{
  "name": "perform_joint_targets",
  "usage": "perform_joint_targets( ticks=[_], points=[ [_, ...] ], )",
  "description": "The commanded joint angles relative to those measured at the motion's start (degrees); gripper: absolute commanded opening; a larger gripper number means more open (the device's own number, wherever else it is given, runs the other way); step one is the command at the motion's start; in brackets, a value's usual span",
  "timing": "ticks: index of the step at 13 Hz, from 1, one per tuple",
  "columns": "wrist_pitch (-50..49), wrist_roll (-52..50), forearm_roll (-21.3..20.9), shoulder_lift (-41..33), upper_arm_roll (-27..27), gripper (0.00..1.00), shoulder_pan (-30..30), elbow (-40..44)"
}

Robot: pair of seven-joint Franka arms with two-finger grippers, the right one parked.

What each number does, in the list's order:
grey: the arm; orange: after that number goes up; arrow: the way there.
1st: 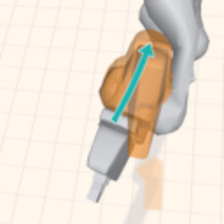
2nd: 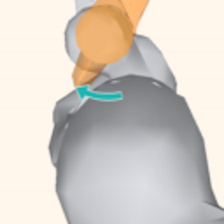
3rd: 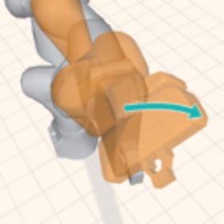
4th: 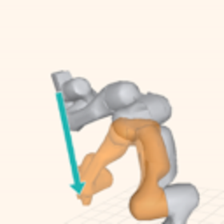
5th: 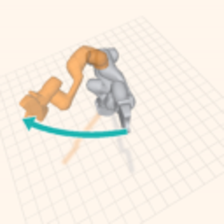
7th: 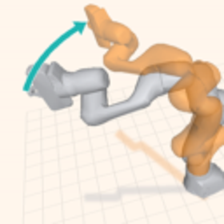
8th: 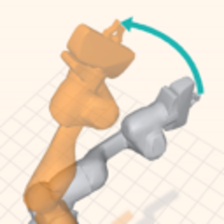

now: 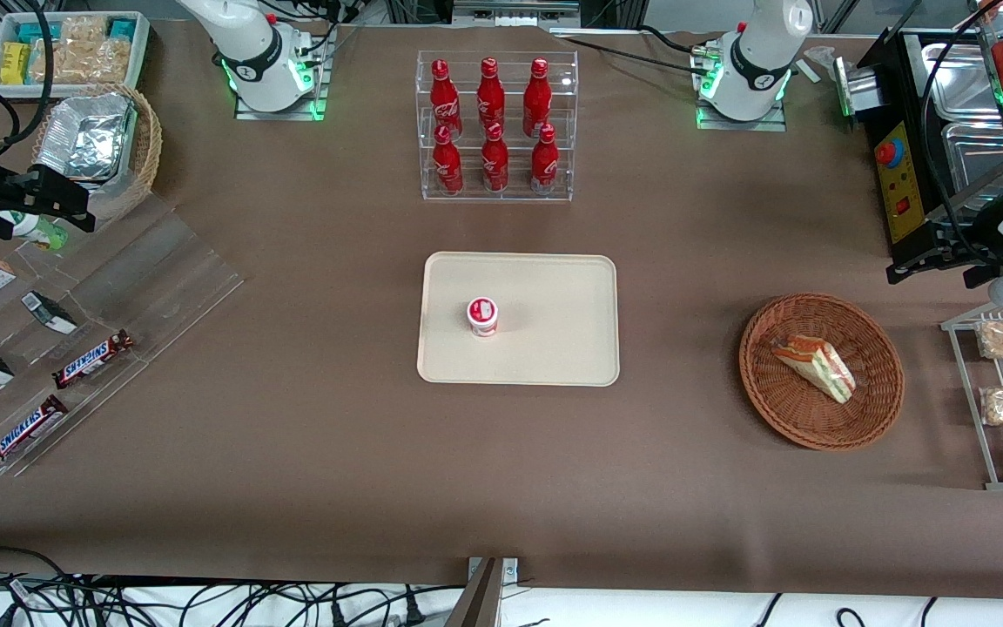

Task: Place sandwich from basket to tray
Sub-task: 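Move the left gripper over the sandwich in the wicker basket and lower it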

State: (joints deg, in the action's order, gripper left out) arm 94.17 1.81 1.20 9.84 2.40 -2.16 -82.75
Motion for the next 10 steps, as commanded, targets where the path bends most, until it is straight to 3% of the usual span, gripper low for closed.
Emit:
perform_joint_targets(
  ticks=[1,6,10],
  points=[
    [0.2,1.7,0.6,-0.3,0.0,1.0,-0.3,-0.1],
    [0.7,0.7,0.6,2.6,-0.6,1.0,-0.3,0.0],
    [8.5,-4.4,-2.3,6.5,-0.8,1.0,-0.8,-3.1]
  ],
)
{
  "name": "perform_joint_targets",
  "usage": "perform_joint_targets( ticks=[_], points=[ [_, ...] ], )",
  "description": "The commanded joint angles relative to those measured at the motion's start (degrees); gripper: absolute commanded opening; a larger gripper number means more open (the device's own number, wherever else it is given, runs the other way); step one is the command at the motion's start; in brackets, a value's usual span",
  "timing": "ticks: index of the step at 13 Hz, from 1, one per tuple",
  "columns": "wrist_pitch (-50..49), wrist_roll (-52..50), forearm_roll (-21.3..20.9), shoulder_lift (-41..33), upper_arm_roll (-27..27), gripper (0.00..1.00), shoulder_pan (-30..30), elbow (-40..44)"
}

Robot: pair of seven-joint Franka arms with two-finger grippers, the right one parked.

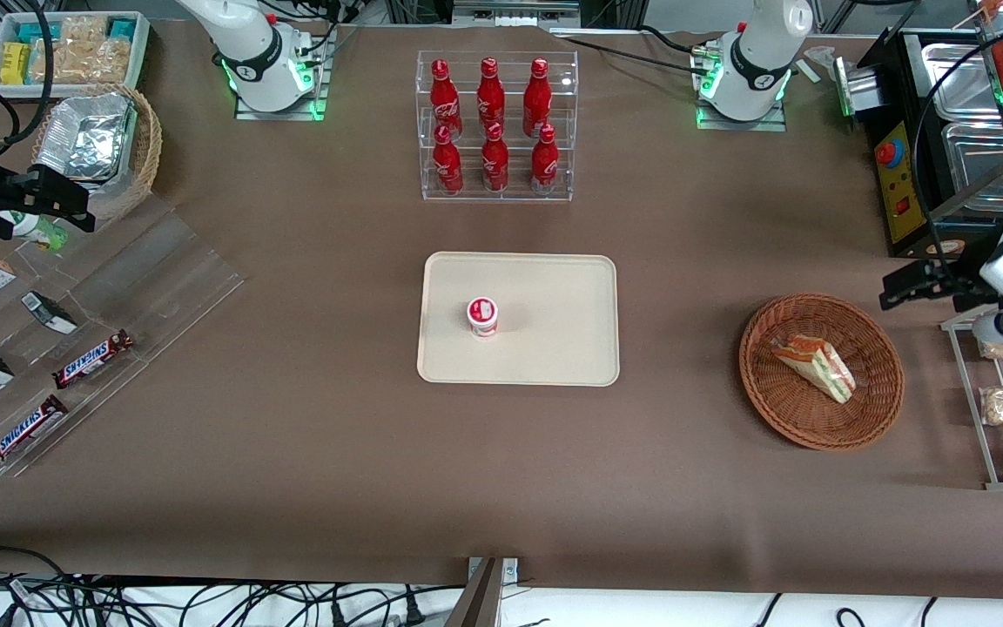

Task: Place sandwich from basket to tray
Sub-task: 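Move the left gripper over the sandwich in the wicker basket and lower it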

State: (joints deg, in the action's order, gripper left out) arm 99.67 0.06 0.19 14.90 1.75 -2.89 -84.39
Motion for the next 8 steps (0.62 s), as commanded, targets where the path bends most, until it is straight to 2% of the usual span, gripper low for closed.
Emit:
perform_joint_targets(
  ticks=[1,8],
  points=[
    [5.2,-3.9,-1.3,2.1,-0.2,1.0,-0.9,-2.9],
    [21.3,-21.4,-1.4,3.6,-0.2,1.0,-2.3,-15.7]
  ],
)
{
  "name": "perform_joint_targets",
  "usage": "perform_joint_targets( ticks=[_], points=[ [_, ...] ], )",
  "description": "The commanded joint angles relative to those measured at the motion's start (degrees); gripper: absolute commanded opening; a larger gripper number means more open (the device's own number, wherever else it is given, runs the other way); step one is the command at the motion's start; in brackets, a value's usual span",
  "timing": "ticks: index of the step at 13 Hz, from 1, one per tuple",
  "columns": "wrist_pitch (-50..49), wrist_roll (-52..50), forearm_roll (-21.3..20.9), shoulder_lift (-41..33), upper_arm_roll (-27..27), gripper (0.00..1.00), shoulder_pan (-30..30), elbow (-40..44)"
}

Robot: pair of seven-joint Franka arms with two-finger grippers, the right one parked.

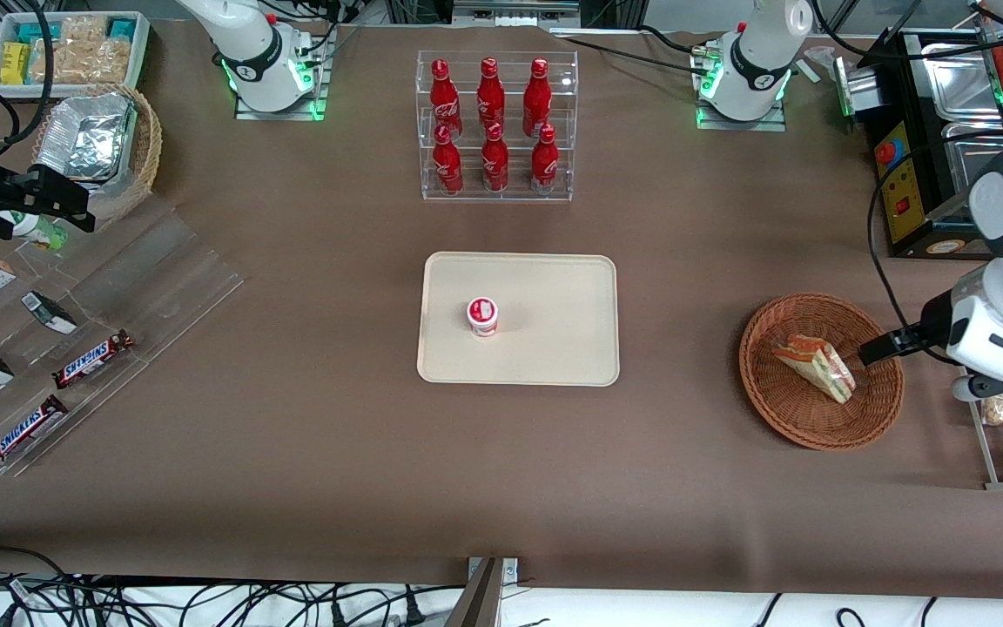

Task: Place sandwich from basket to tray
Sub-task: 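Move the left gripper over the sandwich in the wicker basket and lower it, then close the left gripper on the sandwich wedge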

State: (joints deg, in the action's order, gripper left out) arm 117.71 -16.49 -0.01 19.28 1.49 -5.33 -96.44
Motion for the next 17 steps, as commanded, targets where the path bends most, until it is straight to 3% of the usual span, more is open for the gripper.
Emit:
perform_joint_targets(
  ticks=[1,4,10,17],
  points=[
    [5.1,-6.4,-1.2,-0.8,0.0,1.0,0.1,-5.7],
    [14.2,-12.8,-1.5,-0.5,0.1,1.0,0.1,-12.5],
    [19.2,-28.9,-9.1,3.8,0.9,1.0,1.1,-15.2],
    [24.4,-30.4,-9.7,6.6,0.8,1.0,1.3,-17.0]
  ],
)
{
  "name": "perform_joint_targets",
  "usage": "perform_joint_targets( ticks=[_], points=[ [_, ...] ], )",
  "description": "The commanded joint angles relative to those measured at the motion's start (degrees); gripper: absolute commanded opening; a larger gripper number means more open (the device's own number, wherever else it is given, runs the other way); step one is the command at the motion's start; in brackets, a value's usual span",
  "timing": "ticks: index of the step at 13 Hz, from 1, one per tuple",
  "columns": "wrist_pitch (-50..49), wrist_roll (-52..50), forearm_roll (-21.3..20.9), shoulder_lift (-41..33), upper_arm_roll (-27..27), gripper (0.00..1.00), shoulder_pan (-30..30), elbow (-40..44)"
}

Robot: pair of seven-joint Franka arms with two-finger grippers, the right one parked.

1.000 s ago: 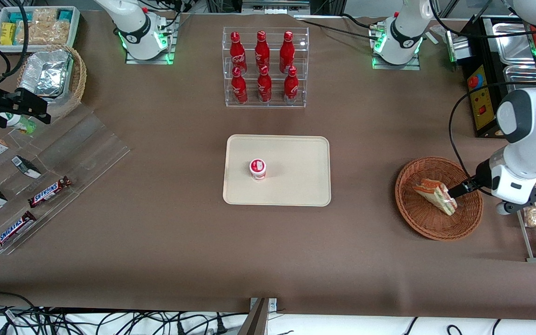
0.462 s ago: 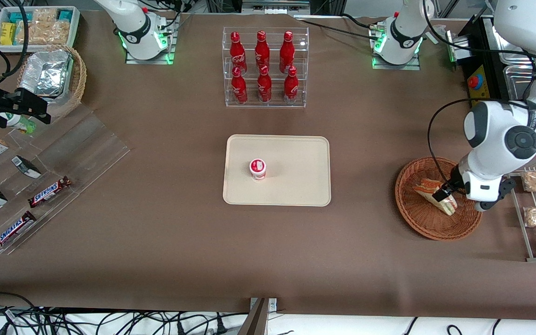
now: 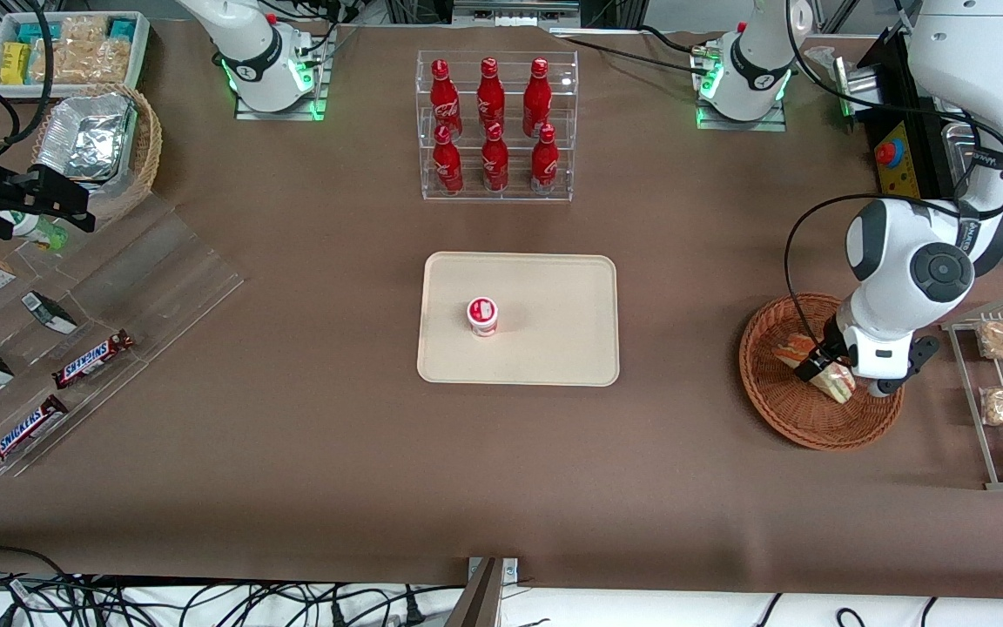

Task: Place sandwich from basket to tray
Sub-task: 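Close the left gripper on the sandwich wedge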

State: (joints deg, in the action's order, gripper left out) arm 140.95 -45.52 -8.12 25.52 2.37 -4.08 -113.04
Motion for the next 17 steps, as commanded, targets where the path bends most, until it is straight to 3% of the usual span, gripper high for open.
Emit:
perform_joint_targets(
  ticks=[1,2,3,4,5,10,17],
  points=[
    [1.2,-1.4,-1.9,0.4,-0.1,0.89,0.0,-0.3],
    [1.2,-2.1,-1.9,0.5,0.0,0.54,0.0,-0.2],
    [1.2,-2.2,-1.9,0.5,0.0,0.26,0.0,0.0],
    [1.2,-2.3,-1.9,0.5,0.0,0.08,0.0,0.1],
    [1.1,-2.2,-1.9,0.4,0.0,0.01,-0.1,0.1],
    [-2.4,3.2,-2.0,-3.0,0.0,0.0,-0.6,1.5],
    [-29.2,12.9,-0.9,-5.0,3.8,0.0,-0.6,21.2]
  ],
)
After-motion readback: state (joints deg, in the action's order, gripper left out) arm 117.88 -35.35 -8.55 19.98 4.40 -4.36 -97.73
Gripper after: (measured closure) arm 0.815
